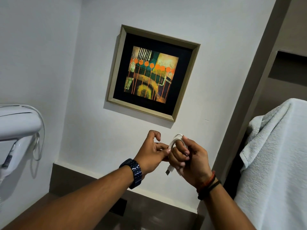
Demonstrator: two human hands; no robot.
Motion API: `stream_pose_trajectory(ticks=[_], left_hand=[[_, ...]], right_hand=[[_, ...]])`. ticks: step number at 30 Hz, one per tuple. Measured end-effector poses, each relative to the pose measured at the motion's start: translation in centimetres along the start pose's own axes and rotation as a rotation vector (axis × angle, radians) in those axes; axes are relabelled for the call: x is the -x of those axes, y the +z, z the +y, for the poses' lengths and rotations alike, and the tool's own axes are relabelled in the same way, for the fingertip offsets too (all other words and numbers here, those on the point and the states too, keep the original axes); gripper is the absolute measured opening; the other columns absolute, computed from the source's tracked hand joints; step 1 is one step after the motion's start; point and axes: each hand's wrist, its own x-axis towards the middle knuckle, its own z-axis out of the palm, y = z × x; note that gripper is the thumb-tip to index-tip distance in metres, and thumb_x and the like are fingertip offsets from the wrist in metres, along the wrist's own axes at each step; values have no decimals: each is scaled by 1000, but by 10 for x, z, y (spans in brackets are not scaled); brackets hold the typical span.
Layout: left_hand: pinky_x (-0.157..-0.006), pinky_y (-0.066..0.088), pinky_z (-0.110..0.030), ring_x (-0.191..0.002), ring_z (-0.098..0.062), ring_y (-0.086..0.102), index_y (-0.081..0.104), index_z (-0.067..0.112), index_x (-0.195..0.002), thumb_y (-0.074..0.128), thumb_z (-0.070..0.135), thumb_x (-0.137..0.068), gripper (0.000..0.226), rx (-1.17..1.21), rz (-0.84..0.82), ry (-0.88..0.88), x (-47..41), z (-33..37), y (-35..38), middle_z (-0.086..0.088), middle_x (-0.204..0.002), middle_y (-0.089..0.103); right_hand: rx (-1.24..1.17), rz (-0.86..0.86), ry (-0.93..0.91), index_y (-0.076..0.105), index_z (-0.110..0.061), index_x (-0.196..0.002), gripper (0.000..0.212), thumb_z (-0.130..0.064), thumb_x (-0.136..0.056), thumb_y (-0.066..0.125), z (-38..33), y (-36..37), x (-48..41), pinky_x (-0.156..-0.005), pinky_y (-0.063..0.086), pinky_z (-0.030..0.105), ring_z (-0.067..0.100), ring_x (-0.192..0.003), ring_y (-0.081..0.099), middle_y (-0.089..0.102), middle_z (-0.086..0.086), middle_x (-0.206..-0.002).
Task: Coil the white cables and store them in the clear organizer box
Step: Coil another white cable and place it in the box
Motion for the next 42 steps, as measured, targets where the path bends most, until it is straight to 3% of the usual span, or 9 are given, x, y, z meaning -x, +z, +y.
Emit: stream_pose_trajectory(ticks=[3,7,15,18,23,26,29,35,42], left_hand=[[-75,58,-41,-69,-30,70,31,26,-84,49,-4,-89,35,-16,32,-7,-1,-7,3,-25,-94,67],[-77,59,-37,-70,-25,69,31,27,-82,50,-3,-88,36,3,110,-52,-3,-17,2,-21,-94,70],[-69,56,-30,-72,-20,64,35,25,-88,52,1,-89,29,231,156,-220,-3,-33,7,-12,-83,66],[-73,53,-34,-71,-20,63,37,23,-93,50,0,-89,27,357,117,-287,-2,-37,7,-9,-78,65],[-57,37,-29,-61,-19,54,37,21,-80,44,-2,-89,25,504,58,-404,1,-47,6,-7,-70,61],[-57,31,-30,-60,-17,51,35,21,-77,48,8,-90,23,379,6,-420,3,-55,6,-1,-63,54],[-66,37,-31,-75,-17,52,35,24,-85,61,16,-86,27,110,-15,-386,5,-60,6,-4,-80,53],[-62,56,-29,-75,-22,61,42,19,-83,70,-7,-70,40,-95,28,-325,7,-73,3,-12,-87,60],[-61,60,-31,-75,-28,69,53,18,-97,76,-10,-61,51,-139,-54,-334,12,-78,-5,-12,-90,70]], right_hand=[[89,45,22,49,-9,-61,49,-34,-99,30,2,-2,2,-60,47,28,16,-47,40,35,0,-46],[349,202,-4,66,-2,-86,42,-36,-95,42,8,-10,11,-82,52,38,19,-62,52,42,0,-52],[782,452,-87,63,-14,-104,18,-20,-97,48,21,-21,19,-62,56,26,10,-61,58,58,0,-64],[924,462,-76,63,-20,-99,16,-15,-96,48,20,-27,24,-52,52,21,7,-57,59,63,0,-65],[1208,427,1,66,-19,-99,13,-18,-94,54,24,-38,31,-51,48,25,6,-55,54,66,-5,-67],[1375,413,22,66,-23,-98,12,-20,-93,56,28,-38,31,-57,46,20,3,-56,56,65,-12,-66],[1457,417,17,67,-18,-95,11,-20,-92,56,31,-38,31,-56,42,16,4,-59,55,66,-7,-71],[1496,440,60,63,-21,-76,17,-22,-92,57,39,-41,31,-53,37,15,4,-56,54,69,-1,-71],[1481,434,156,66,-13,-75,19,-18,-91,58,44,-50,35,-66,56,36,20,-63,63,69,3,-69]])
